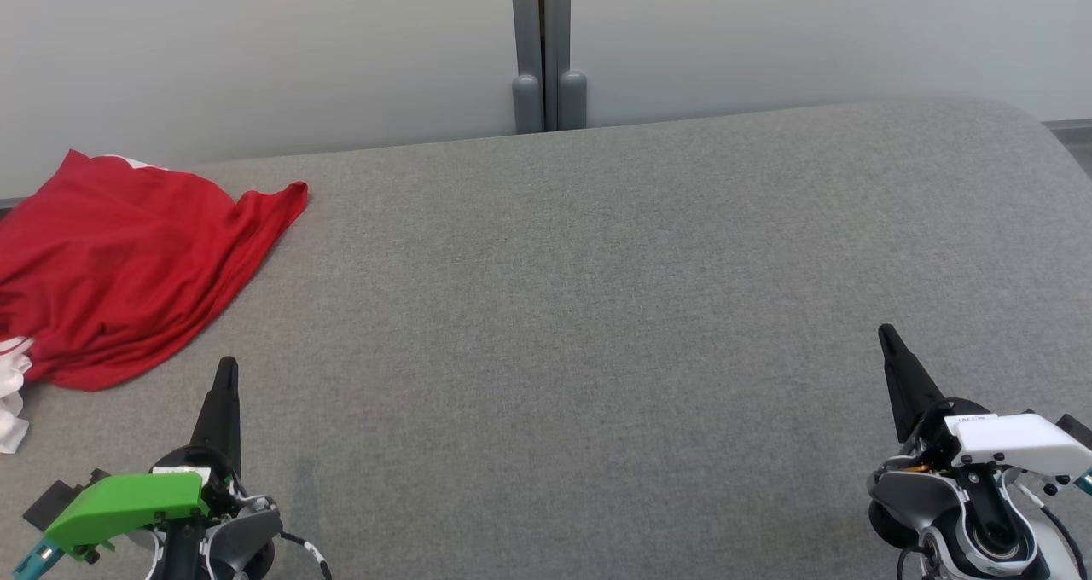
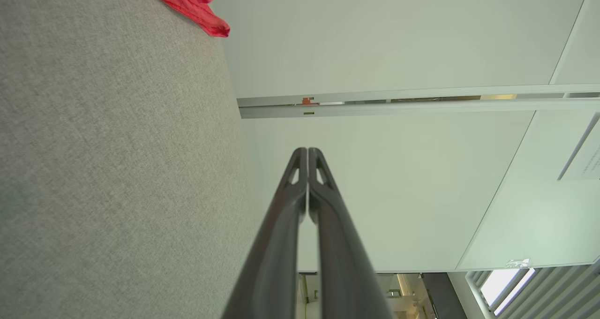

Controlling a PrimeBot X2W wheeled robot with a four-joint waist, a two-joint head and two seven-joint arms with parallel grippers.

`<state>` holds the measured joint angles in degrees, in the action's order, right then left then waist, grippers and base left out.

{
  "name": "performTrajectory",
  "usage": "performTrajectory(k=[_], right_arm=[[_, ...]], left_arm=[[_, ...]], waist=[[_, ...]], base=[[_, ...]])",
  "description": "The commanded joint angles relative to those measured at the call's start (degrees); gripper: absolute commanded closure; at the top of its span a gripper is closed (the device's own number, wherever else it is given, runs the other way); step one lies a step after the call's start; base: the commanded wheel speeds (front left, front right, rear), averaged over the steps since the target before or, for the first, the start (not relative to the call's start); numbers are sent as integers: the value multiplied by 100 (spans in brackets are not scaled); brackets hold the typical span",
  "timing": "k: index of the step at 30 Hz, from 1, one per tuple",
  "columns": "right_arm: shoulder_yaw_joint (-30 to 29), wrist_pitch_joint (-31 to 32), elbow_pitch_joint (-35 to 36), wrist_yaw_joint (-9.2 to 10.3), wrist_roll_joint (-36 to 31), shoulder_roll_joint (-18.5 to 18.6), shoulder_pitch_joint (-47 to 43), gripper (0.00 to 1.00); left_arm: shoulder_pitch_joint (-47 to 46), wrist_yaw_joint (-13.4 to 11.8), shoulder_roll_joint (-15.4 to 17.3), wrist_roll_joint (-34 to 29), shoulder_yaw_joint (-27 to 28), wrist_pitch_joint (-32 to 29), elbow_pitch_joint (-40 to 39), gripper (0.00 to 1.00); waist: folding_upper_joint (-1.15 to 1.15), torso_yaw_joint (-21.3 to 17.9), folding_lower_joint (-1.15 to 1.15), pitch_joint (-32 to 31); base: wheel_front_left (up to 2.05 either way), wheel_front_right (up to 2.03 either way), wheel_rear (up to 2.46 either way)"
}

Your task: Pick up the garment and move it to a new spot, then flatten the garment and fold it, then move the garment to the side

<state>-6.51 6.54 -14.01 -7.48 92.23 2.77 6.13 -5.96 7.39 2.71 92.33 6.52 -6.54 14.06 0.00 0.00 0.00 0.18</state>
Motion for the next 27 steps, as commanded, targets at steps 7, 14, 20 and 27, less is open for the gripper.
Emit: performTrajectory(k=[7,14,20,27], right_arm=[[-4,14,-7,-2,38,22,31,100],[22,-25,-86,0,-19,-25,-62,0],[153,-203,-91,0,-316,-21,-87,0],[251,-397,-18,0,-952,-16,-112,0]], left_arm=[[-75,22,36,18,4,-13,1,100],[63,-3,-18,-9,-15,28,85,0],[142,-2,-14,-119,-101,207,2,0],[235,0,-10,-452,-149,400,-84,0]], waist=[[0,0,0,0],[0,0,0,1],[0,3,0,0],[0,8,0,-3]], base=[[0,0,0],[0,0,0],[0,0,0],[0,0,0]])
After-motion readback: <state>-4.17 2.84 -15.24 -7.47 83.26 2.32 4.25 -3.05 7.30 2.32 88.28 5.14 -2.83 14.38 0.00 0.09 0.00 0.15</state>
